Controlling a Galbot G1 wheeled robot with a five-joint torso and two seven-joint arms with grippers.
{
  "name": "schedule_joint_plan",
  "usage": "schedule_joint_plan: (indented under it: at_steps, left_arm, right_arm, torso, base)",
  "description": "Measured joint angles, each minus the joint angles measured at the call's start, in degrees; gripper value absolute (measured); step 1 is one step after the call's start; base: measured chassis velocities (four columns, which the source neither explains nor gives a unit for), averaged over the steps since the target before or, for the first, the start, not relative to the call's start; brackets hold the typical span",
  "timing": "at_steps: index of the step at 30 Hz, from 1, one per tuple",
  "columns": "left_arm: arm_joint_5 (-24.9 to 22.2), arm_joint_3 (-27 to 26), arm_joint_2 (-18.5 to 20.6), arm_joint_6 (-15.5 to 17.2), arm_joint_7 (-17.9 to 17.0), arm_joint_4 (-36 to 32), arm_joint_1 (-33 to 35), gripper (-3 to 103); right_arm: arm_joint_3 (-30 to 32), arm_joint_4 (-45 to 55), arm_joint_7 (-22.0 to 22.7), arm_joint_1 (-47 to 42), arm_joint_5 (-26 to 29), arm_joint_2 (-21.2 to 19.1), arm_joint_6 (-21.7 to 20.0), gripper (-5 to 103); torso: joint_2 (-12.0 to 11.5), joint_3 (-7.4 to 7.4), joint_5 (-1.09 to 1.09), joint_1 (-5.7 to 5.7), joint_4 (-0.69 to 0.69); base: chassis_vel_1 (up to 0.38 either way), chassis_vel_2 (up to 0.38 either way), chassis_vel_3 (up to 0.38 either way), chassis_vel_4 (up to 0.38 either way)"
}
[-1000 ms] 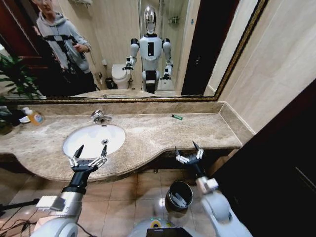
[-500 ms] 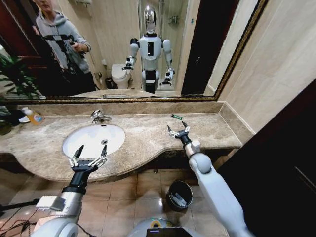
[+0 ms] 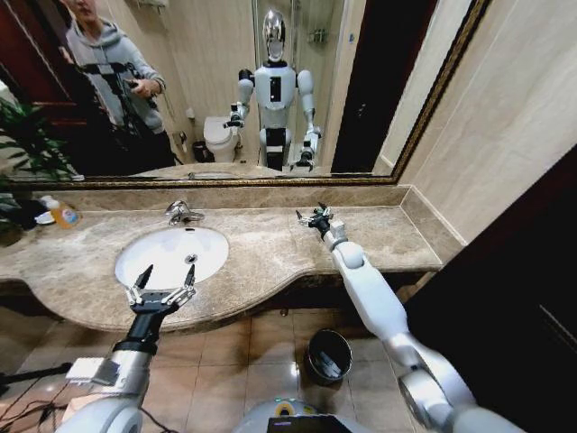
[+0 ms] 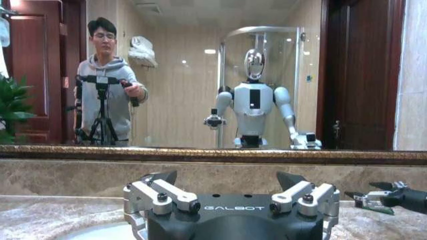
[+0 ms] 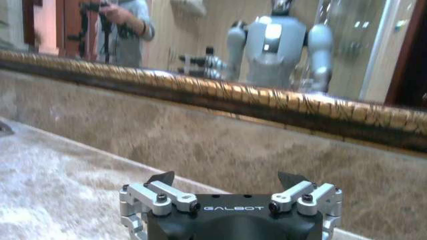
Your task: Pick up the trash from the sink and place it in the trash bin.
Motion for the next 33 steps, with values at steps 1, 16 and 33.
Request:
schedule_joint_plan:
  at_steps: [1, 16, 33]
  left_arm:
    - [0.00, 0.00, 0.00, 0.00, 0.01, 0.00, 0.00, 100]
    - [0.00, 0.00, 0.00, 0.00, 0.00, 0.00, 0.00, 100]
    - [0.00, 0.00, 0.00, 0.00, 0.00, 0.00, 0.00, 100]
  right_arm:
    - [0.09, -1.66, -0.90, 1.04, -0.03, -0.04, -0.44, 100]
    - [1.98, -16.29, -5.27, 9.06, 2.67, -3.46, -1.45, 100]
    - [1.38, -26.60, -8.37, 14.34, -0.13, 0.87, 1.18, 95]
  torso:
    - [0.00, 0.00, 0.00, 0.00, 0.00]
    - [0.00, 0.00, 0.01, 0.00, 0.01]
    - [0.01, 0.00, 0.00, 0.00, 0.01]
  base:
    - [0.000, 0.000, 0.000, 0.000]
    - [0.000, 0.000, 0.000, 0.000]
    - [0.000, 0.000, 0.000, 0.000]
